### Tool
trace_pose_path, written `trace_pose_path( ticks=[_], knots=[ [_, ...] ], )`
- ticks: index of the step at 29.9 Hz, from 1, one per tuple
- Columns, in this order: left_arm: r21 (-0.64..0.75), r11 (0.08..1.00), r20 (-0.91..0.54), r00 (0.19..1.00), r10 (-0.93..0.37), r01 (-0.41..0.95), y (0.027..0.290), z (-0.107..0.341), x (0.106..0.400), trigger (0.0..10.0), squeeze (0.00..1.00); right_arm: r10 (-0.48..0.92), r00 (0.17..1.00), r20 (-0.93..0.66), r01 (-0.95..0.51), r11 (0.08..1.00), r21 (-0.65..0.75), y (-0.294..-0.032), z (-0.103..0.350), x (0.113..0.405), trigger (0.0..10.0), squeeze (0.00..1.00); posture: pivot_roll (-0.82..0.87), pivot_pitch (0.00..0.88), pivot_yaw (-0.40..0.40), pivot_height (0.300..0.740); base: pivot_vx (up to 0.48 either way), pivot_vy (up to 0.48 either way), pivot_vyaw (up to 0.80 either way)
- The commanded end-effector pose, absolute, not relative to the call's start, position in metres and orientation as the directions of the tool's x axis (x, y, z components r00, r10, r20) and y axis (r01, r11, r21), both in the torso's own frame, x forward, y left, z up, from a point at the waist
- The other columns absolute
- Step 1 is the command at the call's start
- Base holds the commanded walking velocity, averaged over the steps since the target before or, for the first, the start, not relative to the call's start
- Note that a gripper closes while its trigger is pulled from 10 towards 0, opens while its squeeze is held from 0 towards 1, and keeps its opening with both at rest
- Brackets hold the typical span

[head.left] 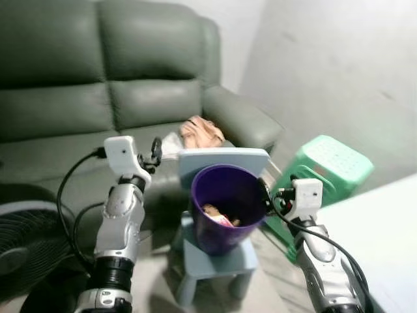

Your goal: Picking trash to rubbish bin

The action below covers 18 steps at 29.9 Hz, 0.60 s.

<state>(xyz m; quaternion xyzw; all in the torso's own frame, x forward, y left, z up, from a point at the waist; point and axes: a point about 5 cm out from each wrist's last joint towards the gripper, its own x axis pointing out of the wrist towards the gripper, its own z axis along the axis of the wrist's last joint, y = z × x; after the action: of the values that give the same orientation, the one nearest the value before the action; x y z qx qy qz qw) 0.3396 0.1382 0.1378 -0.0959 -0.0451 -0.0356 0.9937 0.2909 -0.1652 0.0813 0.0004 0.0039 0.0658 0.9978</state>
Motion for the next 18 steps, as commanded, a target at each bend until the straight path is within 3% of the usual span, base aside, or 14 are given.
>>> trace_pose_path(
  ticks=[1,18],
  knots=[
    [-0.175,0.98,0.106,0.991,-0.076,0.094,0.1365,0.1417,0.3422,10.0,0.0,0.119,0.993,0.002,-0.119,0.993,-0.001,-0.1687,0.085,0.2934,10.0,0.0,0.04,0.0,-0.135,0.74,0.0,0.0,-0.78],
    [-0.155,0.978,0.115,0.986,-0.123,0.14,0.1323,0.1432,0.3425,10.0,0.0,0.114,0.994,-0.001,-0.114,0.993,-0.009,-0.1696,0.0847,0.2929,10.0,0.0,0.03,0.0,-0.134,0.74,0.0,0.0,-0.78]
  ],
)
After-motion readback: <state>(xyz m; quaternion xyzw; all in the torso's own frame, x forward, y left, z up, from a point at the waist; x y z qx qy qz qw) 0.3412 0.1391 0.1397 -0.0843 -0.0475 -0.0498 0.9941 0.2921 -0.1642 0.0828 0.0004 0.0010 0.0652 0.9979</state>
